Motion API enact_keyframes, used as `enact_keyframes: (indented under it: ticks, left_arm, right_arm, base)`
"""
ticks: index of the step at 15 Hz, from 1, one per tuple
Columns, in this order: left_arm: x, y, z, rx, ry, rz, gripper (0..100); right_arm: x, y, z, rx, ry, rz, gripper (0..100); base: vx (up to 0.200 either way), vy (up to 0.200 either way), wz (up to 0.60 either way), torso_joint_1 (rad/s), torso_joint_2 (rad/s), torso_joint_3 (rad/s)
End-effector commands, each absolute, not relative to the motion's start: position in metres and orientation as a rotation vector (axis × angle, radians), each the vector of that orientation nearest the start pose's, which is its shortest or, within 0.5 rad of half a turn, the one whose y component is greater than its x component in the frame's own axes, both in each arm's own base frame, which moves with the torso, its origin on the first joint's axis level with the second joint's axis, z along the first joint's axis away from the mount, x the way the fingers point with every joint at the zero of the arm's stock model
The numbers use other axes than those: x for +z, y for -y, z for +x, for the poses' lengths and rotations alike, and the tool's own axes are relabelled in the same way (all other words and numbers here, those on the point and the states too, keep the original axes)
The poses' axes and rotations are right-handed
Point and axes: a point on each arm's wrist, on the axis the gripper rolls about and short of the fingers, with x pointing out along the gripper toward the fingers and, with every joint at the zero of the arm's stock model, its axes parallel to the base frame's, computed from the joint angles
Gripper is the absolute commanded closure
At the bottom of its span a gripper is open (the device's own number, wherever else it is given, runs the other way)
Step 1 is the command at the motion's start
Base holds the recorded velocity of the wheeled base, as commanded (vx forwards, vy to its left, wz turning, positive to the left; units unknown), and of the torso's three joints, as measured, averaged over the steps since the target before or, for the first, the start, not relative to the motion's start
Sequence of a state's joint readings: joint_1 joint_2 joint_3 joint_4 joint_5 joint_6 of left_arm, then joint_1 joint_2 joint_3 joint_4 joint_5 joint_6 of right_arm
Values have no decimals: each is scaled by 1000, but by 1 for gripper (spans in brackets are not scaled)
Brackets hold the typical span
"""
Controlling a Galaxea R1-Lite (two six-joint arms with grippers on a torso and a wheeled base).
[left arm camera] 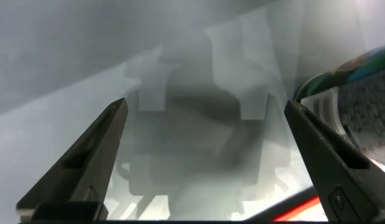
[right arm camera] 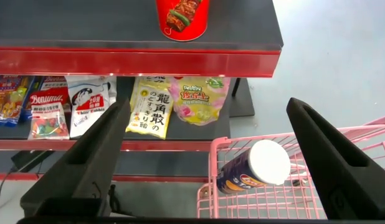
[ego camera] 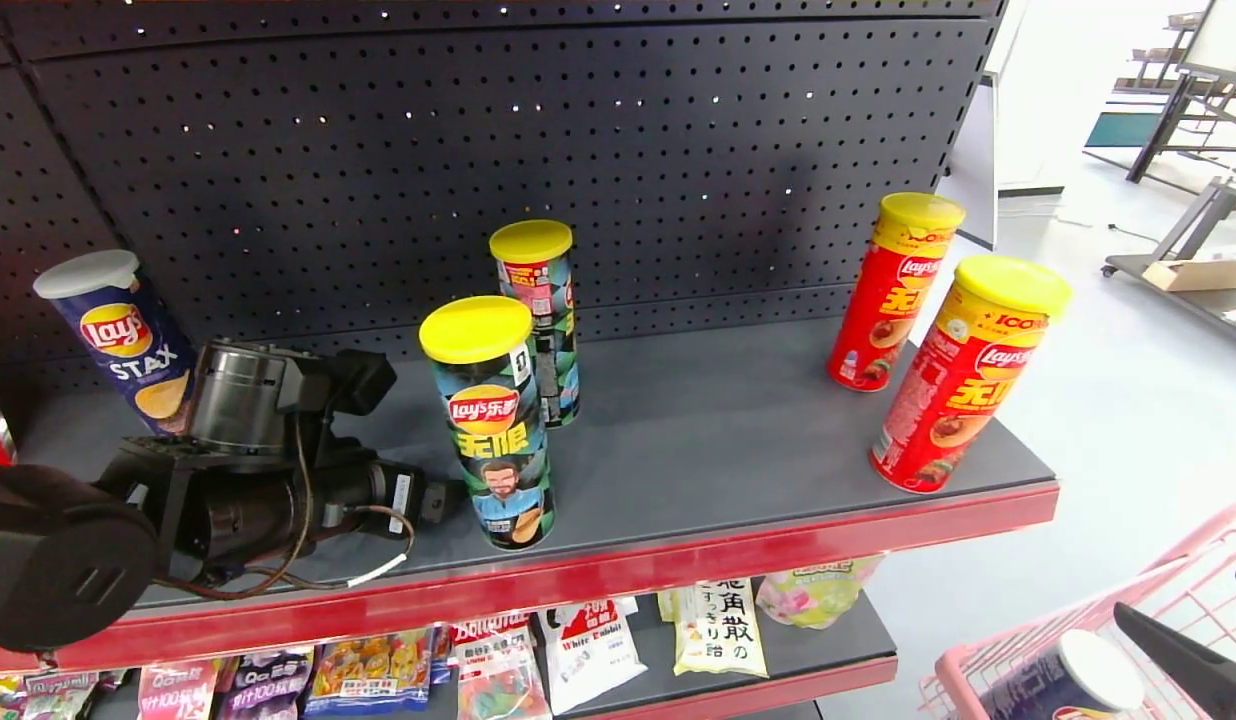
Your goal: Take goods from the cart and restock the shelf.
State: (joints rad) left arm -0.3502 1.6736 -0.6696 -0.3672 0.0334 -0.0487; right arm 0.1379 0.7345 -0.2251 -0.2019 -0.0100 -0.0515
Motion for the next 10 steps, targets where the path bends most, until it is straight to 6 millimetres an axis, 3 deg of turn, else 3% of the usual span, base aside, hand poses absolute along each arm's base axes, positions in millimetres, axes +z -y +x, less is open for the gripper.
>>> enact_keyframes:
  ticks: [1,10]
  left_arm:
    - [129,94,257,-291,-641,76,0]
    - [129,101,267,-303,-631,77,0]
  right_arm:
    - [151,-9,64,134,-306,-75,0]
    - [151,-9,64,134,-301,-73,0]
  base:
    - [0,0,0,0,0,0]
    - [0,0,0,0,0,0]
